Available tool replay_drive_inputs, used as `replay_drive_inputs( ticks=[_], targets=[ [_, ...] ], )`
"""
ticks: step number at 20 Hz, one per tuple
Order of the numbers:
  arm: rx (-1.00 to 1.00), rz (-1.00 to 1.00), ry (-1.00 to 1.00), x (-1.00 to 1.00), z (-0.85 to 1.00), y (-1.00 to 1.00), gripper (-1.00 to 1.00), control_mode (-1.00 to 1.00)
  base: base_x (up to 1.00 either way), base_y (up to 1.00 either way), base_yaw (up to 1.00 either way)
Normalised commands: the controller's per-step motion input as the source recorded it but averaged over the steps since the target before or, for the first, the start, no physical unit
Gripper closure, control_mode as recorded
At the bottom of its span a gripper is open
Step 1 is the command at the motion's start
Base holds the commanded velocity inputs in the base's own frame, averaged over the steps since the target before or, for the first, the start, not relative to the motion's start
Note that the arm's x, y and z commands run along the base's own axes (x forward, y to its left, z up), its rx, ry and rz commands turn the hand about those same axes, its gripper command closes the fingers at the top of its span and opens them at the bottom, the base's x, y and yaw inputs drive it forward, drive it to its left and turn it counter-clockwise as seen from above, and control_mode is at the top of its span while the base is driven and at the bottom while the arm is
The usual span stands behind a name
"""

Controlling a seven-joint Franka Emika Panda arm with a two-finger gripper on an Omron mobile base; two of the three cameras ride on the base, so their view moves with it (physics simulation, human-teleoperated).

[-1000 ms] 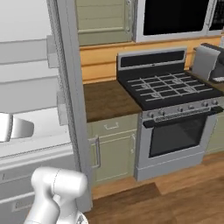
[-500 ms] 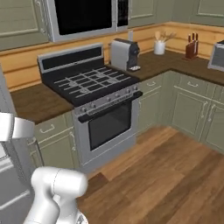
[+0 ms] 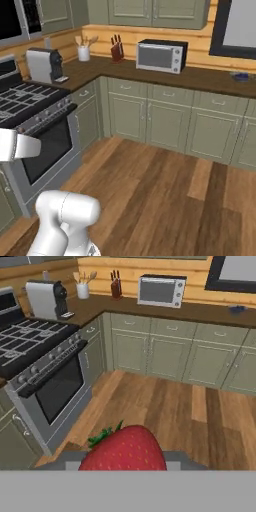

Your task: Take the strawberry from the fridge and place it on top of the pancake, located on the dining counter.

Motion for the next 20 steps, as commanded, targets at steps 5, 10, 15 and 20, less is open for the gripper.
replay_drive_inputs(
  ticks=[5,10,15,20],
  targets=[
    [0.00,0.00,0.00,0.00,0.00,0.00,1.00,1.00,-1.00,0.29,-0.61],
    [0.00,0.00,0.00,0.00,0.00,0.00,1.00,1.00,-0.98,0.43,-0.33],
    [0.00,0.00,0.00,0.00,0.00,0.00,1.00,1.00,-1.00,0.25,-0.25],
    [0.00,0.00,0.00,0.00,0.00,0.00,1.00,1.00,0.00,0.64,-0.45]
  ],
)
